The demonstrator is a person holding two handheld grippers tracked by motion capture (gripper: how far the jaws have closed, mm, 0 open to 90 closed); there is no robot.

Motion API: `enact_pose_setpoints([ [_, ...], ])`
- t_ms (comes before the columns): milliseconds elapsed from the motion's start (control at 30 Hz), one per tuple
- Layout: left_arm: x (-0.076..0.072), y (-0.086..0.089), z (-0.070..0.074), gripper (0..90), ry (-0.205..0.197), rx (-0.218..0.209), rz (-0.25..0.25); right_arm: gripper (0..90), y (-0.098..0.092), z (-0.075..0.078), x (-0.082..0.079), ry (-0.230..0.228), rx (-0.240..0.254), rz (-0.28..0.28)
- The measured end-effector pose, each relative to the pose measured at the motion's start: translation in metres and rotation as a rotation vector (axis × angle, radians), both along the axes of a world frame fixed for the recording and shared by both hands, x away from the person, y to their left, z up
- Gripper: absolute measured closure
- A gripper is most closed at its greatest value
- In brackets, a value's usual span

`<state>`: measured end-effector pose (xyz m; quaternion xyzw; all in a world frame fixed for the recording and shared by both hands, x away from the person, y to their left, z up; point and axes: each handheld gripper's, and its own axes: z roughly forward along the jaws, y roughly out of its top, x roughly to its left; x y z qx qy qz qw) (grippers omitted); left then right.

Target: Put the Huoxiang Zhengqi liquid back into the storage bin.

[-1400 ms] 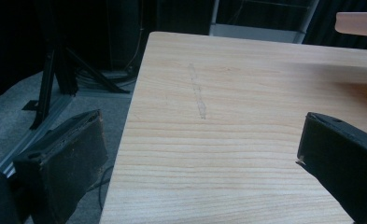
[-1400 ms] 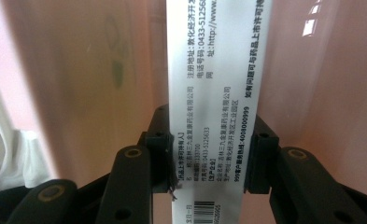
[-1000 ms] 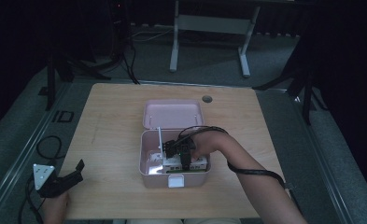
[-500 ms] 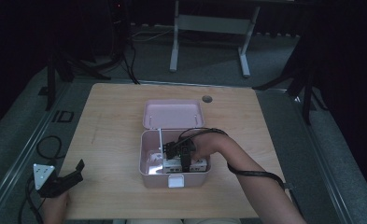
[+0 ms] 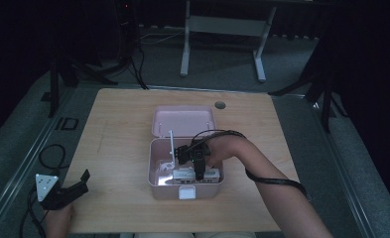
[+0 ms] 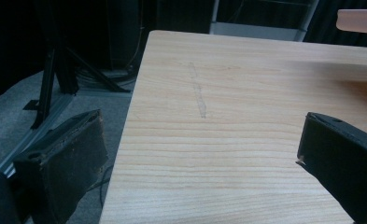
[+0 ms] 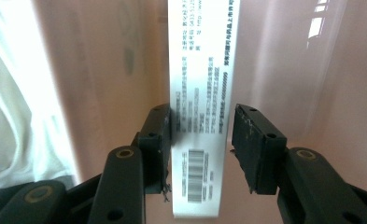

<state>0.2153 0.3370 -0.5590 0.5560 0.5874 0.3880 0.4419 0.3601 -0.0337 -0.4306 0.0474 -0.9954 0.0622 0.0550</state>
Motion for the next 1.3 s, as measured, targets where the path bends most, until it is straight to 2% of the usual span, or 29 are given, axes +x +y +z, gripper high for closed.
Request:
enact_pose_setpoints([
  [233,0.0,0.0,0.0,1.6,0.0,0.001,0.0,56.3,-0.004,0.018,0.002,-0.015,0.027,-0.009],
  [367,0.0,0.0,0.0,1.6,-0.001,-0.001,0.001,56.2,-0.015,0.034,0.004,-0.03,0.059,-0.027],
  [433,0.0,0.0,0.0,1.6,0.001,0.002,0.0,56.2,-0.018,0.037,0.004,-0.031,0.065,-0.029],
  [500,0.0,0.0,0.0,1.6,0.002,0.003,0.0,56.2,-0.024,0.045,0.006,-0.04,0.072,-0.043],
  [567,0.0,0.0,0.0,1.6,0.003,0.002,0.001,56.2,-0.036,0.056,0.01,-0.05,0.1,-0.071],
  [600,0.0,0.0,0.0,1.6,0.003,0.003,0.001,56.2,-0.036,0.056,0.01,-0.05,0.1,-0.071],
  [633,0.0,0.0,0.0,1.6,0.002,0.002,0.001,56.2,-0.046,0.065,0.012,-0.059,0.114,-0.082],
  [733,0.0,0.0,0.0,1.6,0.003,0.002,0.001,56.2,-0.054,0.071,0.014,-0.067,0.126,-0.099],
  [833,0.0,-0.001,0.0,1.6,0.004,0.003,0.001,56.2,-0.074,0.081,0.019,-0.085,0.15,-0.127],
  [1033,0.0,-0.001,0.0,1.6,0.003,0.003,0.003,56.0,-0.096,0.078,0.025,-0.086,0.16,-0.167],
  [1167,0.0,-0.001,0.0,1.6,0.003,0.002,0.004,55.8,-0.113,0.068,0.03,-0.079,0.167,-0.2],
  [1233,0.0,-0.001,0.0,1.6,0.004,0.003,0.003,55.6,-0.125,0.056,0.033,-0.07,0.186,-0.224],
  [1300,0.0,-0.001,0.0,1.6,0.003,0.004,0.004,55.6,-0.13,0.051,0.033,-0.068,0.194,-0.231],
])
